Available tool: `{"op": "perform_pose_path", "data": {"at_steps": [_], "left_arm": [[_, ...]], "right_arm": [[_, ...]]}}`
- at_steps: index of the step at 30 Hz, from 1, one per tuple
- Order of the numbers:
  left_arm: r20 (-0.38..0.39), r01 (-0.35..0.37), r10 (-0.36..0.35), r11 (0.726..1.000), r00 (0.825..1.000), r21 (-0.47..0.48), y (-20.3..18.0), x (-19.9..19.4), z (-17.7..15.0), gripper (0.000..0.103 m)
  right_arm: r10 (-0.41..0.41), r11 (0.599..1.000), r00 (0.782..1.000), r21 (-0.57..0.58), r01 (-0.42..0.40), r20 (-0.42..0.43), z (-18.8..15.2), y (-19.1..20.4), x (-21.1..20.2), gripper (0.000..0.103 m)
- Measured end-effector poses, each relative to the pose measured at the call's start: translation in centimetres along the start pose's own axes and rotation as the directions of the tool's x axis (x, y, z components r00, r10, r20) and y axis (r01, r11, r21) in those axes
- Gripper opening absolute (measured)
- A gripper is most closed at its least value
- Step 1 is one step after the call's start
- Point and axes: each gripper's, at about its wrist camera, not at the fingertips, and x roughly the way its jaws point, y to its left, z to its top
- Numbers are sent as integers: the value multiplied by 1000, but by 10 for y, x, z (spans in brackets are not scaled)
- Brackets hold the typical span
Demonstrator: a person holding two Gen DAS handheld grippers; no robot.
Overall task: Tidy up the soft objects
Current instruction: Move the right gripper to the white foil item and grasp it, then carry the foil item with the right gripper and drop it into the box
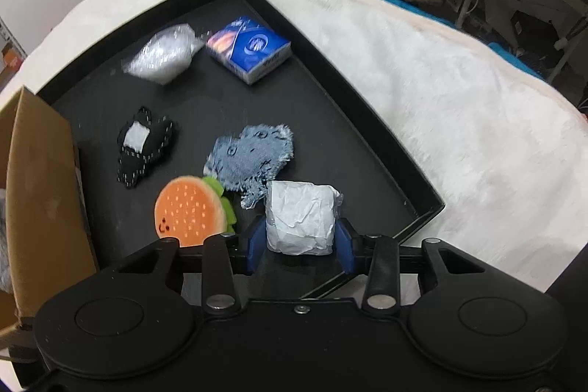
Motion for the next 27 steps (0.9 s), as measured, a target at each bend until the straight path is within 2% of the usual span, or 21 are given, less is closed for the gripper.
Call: {"op": "perform_pose_path", "data": {"at_steps": [5,13,27], "left_arm": [[3,-4,4,1000,1000,-5,2,0,0,72],[4,-2,2,1000,1000,-22,8,1,2,72],[8,14,-13,998,1000,-57,24,3,4,72]], "right_arm": [[-10,998,993,-55,16,117,3,7,-16,40],[37,994,981,-104,-17,191,10,14,-29,39],[211,962,937,-229,-149,279,15,34,-52,39]]}}
